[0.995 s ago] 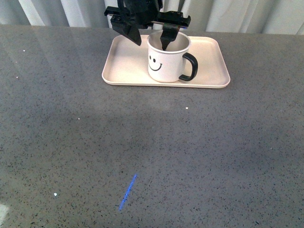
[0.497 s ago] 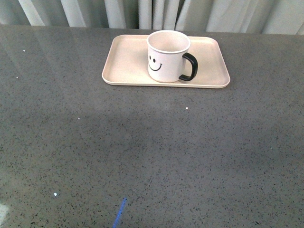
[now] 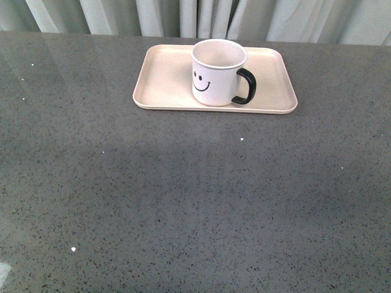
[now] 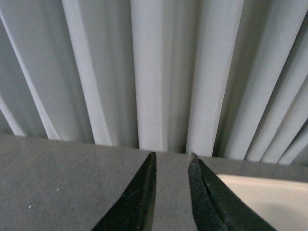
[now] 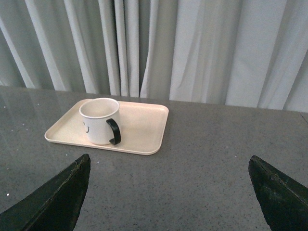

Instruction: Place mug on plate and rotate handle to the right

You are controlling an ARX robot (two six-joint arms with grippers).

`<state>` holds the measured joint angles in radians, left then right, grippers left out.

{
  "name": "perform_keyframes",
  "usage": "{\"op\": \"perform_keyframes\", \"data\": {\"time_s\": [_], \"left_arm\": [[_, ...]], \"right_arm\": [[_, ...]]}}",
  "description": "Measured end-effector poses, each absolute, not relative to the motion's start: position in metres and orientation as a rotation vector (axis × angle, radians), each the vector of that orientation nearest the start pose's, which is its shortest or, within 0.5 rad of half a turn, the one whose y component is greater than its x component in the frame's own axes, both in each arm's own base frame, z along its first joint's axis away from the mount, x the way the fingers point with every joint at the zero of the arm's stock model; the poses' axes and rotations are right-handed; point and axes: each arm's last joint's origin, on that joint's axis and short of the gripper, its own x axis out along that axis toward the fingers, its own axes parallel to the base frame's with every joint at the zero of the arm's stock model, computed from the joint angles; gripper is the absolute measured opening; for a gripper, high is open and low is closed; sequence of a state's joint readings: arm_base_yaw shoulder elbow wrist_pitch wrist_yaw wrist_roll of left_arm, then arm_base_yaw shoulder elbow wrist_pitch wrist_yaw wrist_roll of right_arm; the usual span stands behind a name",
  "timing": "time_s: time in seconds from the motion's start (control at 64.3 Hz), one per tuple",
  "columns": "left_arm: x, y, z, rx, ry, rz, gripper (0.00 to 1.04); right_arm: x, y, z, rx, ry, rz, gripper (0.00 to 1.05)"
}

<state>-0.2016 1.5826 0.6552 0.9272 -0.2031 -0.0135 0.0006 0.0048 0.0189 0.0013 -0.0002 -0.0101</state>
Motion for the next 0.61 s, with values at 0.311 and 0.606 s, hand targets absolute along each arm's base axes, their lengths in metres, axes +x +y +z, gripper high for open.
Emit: {"op": "perform_keyframes", "data": {"time_s": [0.311, 0.606], "left_arm": [[0.234, -0.024, 0.185, -0.008, 0.010, 0.002, 0.01], [0.192, -0.012, 0.176, -0.008, 0.009, -0.003, 0.01]], "right_arm": [[0.097, 0.000, 0.170, -0.010, -0.015, 0.001, 0.96], [0.097, 0.000, 0.170, -0.010, -0.015, 0.000, 0.96]]}}
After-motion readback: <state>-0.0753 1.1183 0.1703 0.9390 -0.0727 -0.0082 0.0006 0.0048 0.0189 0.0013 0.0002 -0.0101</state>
